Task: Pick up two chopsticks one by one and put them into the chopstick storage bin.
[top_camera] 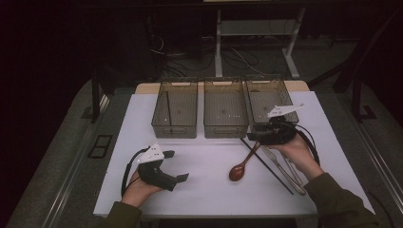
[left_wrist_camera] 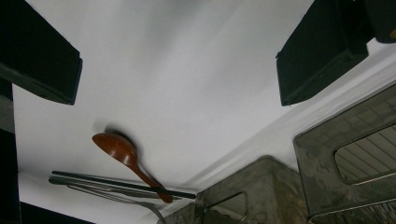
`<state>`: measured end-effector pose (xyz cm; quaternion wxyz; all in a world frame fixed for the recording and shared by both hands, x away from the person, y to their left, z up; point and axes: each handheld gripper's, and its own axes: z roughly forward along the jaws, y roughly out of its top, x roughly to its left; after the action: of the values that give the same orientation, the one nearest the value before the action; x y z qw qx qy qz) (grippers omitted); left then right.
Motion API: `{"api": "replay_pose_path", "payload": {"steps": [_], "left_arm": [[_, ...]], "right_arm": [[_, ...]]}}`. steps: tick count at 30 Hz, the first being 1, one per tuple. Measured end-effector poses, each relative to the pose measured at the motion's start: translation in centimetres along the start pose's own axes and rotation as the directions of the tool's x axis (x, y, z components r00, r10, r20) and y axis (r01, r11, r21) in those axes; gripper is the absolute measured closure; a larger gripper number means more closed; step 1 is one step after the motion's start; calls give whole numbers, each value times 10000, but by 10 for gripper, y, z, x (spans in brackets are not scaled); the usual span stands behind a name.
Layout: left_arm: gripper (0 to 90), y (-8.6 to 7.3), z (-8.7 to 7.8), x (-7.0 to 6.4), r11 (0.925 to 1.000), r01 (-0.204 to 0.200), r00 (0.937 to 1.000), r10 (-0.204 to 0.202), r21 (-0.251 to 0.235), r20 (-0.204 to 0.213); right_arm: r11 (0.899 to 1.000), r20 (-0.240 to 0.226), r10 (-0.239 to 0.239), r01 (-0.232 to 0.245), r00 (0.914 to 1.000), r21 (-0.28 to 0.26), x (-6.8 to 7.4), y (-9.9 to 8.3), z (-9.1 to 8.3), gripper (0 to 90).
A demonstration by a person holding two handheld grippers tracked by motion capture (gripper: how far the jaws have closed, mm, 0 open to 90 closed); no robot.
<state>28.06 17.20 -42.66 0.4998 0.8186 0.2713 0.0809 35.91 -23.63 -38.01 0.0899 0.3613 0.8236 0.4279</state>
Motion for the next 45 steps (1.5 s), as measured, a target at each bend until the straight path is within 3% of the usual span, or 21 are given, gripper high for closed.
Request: {"api": "replay_pose_path", "payload": {"steps": [12,15,23,31,35,45], "left_arm": [[0,-1,1,-1,9999,-21,9999,22,100,-99],[0,-2,1,-2,9999,0,9999,1,123,-106],[0,-3,3,-3,9997,-80,9999,83,234,-120],[0,-3,3,-3,9997,-100,9999,103,238,-117],[0,-4,3,-2,9995,-111,9999,114,294,-113],[0,-4,4,-3,9996,-108,9999,112,272,-129]], "right_arm": [[9991,193,411,-410,9990,-76,5,-51,-26,539],[9986,-36,524,-524,9986,90,6,-60,-31,574],[9973,25,573,-573,9984,466,13,-84,-36,661],[9940,190,779,-792,9968,750,8,-90,-24,688],[9914,426,684,-726,9968,1086,9,-92,-18,700],[9865,443,634,-693,9970,1483,9,-93,-11,721]]}}
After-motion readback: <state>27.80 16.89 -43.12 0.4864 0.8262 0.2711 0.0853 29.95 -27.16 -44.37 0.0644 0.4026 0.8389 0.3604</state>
